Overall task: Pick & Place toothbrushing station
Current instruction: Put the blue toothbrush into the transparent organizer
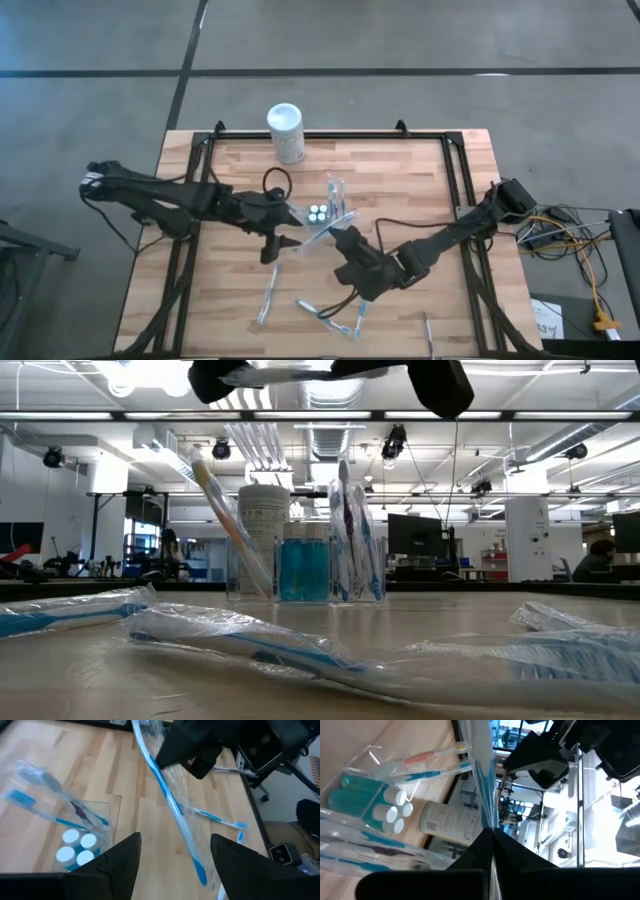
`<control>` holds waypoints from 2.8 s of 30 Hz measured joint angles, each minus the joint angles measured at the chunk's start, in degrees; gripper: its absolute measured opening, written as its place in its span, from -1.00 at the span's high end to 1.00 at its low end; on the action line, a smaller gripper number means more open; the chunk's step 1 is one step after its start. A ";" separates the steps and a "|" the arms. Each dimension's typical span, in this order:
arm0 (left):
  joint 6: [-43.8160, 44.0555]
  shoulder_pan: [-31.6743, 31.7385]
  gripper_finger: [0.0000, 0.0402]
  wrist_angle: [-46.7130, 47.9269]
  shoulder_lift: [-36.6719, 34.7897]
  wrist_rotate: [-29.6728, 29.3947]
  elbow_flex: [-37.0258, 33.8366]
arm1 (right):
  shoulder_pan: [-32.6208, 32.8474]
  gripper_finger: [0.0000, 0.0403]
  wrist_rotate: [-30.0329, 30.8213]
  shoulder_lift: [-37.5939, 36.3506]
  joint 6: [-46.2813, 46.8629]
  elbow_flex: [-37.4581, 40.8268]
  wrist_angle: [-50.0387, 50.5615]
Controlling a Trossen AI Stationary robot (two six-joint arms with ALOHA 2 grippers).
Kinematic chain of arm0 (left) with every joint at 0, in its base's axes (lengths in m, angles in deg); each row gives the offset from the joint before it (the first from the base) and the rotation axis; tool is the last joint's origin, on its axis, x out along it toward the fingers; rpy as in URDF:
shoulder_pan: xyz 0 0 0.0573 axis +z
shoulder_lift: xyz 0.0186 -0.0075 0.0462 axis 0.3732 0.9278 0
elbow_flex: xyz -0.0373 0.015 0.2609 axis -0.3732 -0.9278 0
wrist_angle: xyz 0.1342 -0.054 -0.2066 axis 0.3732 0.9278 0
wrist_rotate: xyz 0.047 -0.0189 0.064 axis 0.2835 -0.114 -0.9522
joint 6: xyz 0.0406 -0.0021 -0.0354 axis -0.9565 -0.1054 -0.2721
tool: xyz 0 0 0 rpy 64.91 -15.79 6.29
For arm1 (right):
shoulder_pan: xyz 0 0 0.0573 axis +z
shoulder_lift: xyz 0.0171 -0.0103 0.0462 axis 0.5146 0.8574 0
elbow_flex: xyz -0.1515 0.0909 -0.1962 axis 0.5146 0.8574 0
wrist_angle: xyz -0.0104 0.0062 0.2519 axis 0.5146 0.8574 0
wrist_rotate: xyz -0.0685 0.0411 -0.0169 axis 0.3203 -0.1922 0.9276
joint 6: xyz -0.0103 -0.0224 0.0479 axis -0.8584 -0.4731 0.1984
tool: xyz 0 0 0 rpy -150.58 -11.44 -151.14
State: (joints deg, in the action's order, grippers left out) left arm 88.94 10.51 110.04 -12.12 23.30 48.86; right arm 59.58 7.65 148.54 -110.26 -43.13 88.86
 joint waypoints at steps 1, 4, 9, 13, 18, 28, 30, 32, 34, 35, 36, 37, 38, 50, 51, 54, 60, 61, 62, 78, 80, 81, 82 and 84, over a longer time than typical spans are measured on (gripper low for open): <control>0.00 0.21 -0.21 0.06 0.81 0.46 0.34 | -0.06 0.96 0.21 0.30 -0.55 -0.02 -0.26; 0.34 0.85 -0.21 0.16 3.23 0.68 1.12 | -0.13 0.96 0.77 1.21 -2.54 -0.04 -0.28; -0.95 1.90 -0.21 0.03 6.55 0.72 2.47 | -0.33 0.96 2.23 1.99 -2.96 -0.27 -1.44; -1.78 1.97 -0.21 0.62 8.60 1.42 3.82 | -0.60 0.96 2.24 1.99 -3.06 -0.33 -1.73; -3.10 1.99 -0.21 2.12 10.84 1.66 5.05 | -1.14 0.96 2.15 1.99 -2.42 -0.33 -2.00; -5.22 2.59 0.06 1.85 13.46 0.34 5.55 | -1.41 0.96 2.14 1.99 -0.65 -0.33 -2.65; -5.25 2.66 0.20 1.98 13.22 0.01 5.55 | -1.41 0.96 2.12 1.99 -0.55 -0.33 -2.63; -5.56 2.71 0.37 1.99 13.03 -0.06 5.55 | -1.41 0.96 2.12 1.99 -0.54 -0.33 -2.73; -6.43 2.69 0.60 1.99 13.00 -0.07 5.55 | -1.47 0.96 2.00 1.99 -0.52 -0.33 -2.84; -6.85 2.69 0.72 2.03 13.00 -0.14 5.55 | -1.52 0.96 1.86 1.99 -0.28 -0.33 -2.84; -6.96 2.71 0.84 2.30 13.00 -1.11 5.50 | -1.52 0.96 1.58 1.99 0.19 -0.35 -2.99; -7.66 2.82 0.89 2.12 13.00 -0.84 5.42 | -1.57 0.96 1.47 1.99 0.77 -0.35 -3.08; -7.91 2.82 0.88 1.77 13.00 -1.09 5.42 | -1.58 0.96 1.68 1.99 1.43 -0.35 -2.94; -8.12 3.32 0.88 0.75 10.27 -6.83 5.10 | -0.38 0.74 1.88 -0.74 9.50 -4.01 -1.27; -8.14 3.32 0.88 0.95 9.76 -7.10 5.05 | -0.35 0.68 1.89 -1.32 10.27 -4.10 -1.19; -9.06 3.43 0.88 2.03 7.89 -9.39 5.03 | 0.14 0.53 1.91 -3.57 12.95 -4.09 -1.00; -10.29 3.09 0.88 3.20 1.41 -11.87 2.32 | 0.81 0.34 -3.28 -11.70 31.17 -3.15 5.41; -10.25 2.79 0.88 3.08 -0.27 -12.00 1.15 | 0.42 0.32 -6.62 -13.65 35.29 -2.57 7.08; -10.24 2.46 0.88 2.92 -1.94 -12.43 -0.19 | -0.24 0.30 -10.45 -15.50 38.81 -1.65 8.00; -24.88 -1.26 0.88 -33.98 -11.81 -15.46 -20.03 | -22.23 0.16 -69.58 -29.60 58.28 25.56 -45.44; -26.30 -1.30 0.88 -37.18 -10.86 -15.37 -20.46 | -24.07 0.11 -72.21 -28.52 59.85 25.83 -46.86; -26.88 -1.29 0.88 -38.40 -10.33 -15.32 -20.46 | -24.73 0.08 -72.93 -27.98 60.31 25.83 -46.81; -27.63 -1.29 0.88 -39.74 -9.73 -15.30 -20.46 | -25.23 0.06 -73.11 -27.32 60.63 25.75 -46.80; -28.97 -1.31 0.88 -41.69 -8.44 -15.26 -20.20 | -25.83 0.02 -73.17 -25.56 60.95 24.96 -46.80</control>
State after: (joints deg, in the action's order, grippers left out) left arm 59.97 9.20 68.35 -20.57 8.04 28.66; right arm 33.76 -65.52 122.98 -49.31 -18.17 42.06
